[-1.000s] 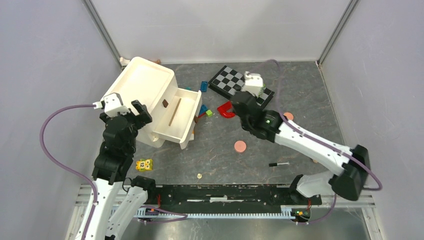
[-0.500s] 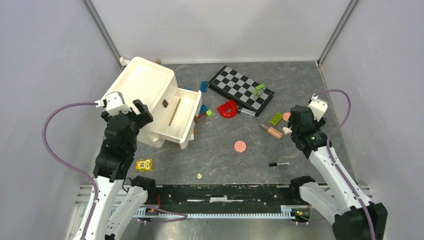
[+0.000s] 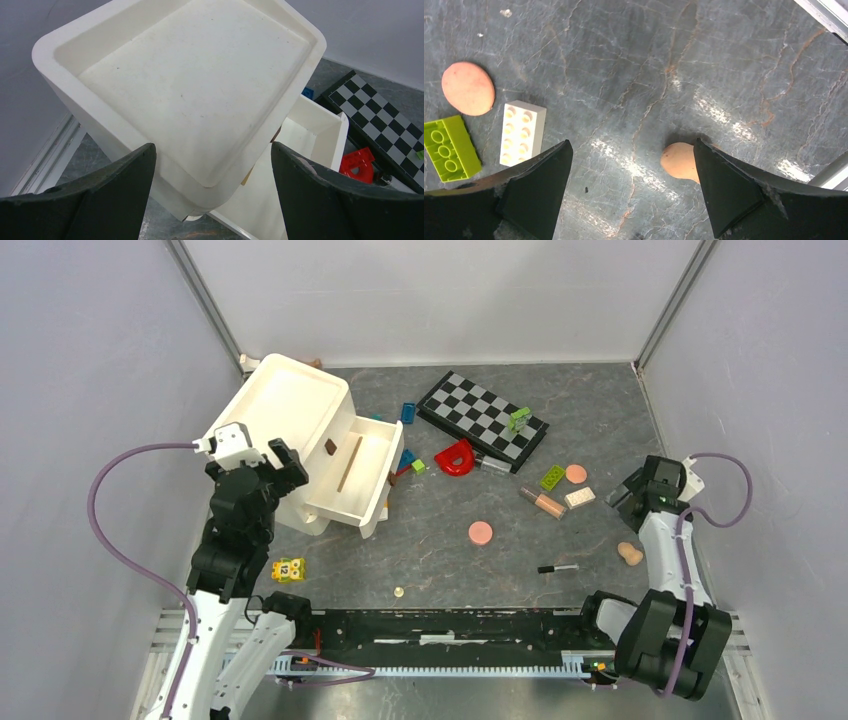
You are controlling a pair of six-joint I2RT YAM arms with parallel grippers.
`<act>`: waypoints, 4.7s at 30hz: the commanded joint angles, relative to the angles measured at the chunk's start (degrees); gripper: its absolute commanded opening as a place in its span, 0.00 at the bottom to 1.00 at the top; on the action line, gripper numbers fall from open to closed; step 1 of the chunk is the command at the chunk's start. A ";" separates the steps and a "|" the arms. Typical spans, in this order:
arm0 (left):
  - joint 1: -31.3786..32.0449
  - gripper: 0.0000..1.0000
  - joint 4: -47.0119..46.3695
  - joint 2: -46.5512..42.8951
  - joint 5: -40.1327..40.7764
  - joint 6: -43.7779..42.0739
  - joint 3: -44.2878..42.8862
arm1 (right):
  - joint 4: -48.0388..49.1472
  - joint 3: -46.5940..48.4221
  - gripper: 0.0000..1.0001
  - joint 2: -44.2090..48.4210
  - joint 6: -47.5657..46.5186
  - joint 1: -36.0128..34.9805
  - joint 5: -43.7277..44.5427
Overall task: Organize the makeup
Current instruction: Pick up the makeup tool from the corner of the board, then place the makeup tool in the drawer.
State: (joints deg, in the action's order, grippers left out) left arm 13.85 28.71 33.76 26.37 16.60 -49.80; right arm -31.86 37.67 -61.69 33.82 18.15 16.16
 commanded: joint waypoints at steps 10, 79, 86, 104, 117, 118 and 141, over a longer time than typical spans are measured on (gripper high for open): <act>-0.22 0.91 -0.44 1.32 -1.63 1.07 -0.41 | 0.95 -5.13 0.98 1.43 -3.41 5.97 -4.44; -0.07 0.90 -0.67 1.75 -4.13 0.46 -0.30 | 39.79 3.29 0.32 2.06 7.72 -34.32 -31.08; -0.14 0.90 -0.58 1.32 -3.32 0.36 -0.25 | 42.62 23.87 0.33 -19.55 0.99 -57.81 -29.59; -0.22 0.91 -0.30 0.78 -2.56 0.19 -0.14 | 28.05 60.04 0.29 -51.93 -23.27 -75.35 -17.09; -0.57 0.91 -0.28 0.00 -2.63 0.18 -0.21 | 27.75 60.74 0.34 -58.09 -36.54 -75.33 -15.94; -0.57 0.91 -0.23 -0.01 -2.56 0.19 -0.21 | 27.75 60.92 0.34 -58.71 -36.54 -75.28 -15.89; -0.57 0.91 -0.06 0.08 -2.02 0.16 -0.12 | 26.31 63.40 0.62 -59.89 -35.05 -74.40 -15.99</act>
State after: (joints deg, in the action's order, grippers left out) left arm 13.58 29.58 34.11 23.49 16.60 -49.80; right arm -6.11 98.19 -122.02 -1.50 -56.60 -0.69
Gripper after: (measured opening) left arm 0.908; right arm 0.597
